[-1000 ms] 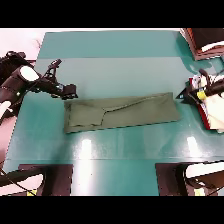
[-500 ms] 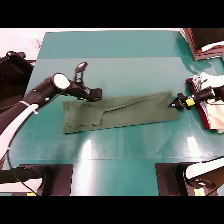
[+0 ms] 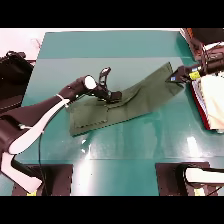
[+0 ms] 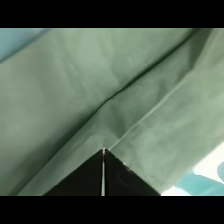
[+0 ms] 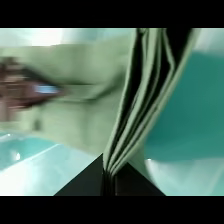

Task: Fold the shirts.

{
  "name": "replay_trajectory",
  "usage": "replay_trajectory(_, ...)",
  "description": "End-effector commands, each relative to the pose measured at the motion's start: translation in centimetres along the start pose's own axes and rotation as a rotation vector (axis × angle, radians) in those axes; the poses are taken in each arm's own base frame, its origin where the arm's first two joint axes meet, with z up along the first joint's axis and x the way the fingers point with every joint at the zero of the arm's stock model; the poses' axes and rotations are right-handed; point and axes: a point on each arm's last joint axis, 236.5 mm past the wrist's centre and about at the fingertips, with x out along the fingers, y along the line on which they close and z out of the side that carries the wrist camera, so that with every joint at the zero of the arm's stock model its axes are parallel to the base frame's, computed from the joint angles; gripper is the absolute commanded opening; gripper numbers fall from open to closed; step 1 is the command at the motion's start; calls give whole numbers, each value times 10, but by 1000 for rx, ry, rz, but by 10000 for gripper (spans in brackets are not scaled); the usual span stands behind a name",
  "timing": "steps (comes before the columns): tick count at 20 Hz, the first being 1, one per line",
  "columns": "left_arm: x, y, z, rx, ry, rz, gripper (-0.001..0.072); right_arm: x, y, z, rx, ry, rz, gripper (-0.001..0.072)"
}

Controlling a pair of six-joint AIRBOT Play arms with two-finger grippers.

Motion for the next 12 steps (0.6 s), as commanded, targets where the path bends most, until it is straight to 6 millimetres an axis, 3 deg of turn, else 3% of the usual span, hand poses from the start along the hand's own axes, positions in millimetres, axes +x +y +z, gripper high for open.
replay_trajectory(1,28,-12,1,-1,22,-28,25,-11,75,12,-115,-49,24,15)
replay_trajectory(5,39,-6,-10,-12,70,-22,25,-4,131,14,-196,-54,69,15)
replay_trajectory(9,39,-3,-12,-5,80,-15,25,2,178,13,-235,-67,178,15)
replay_trajectory(12,16,4,2,7,97,-6,24,7,202,11,-255,-75,237,15)
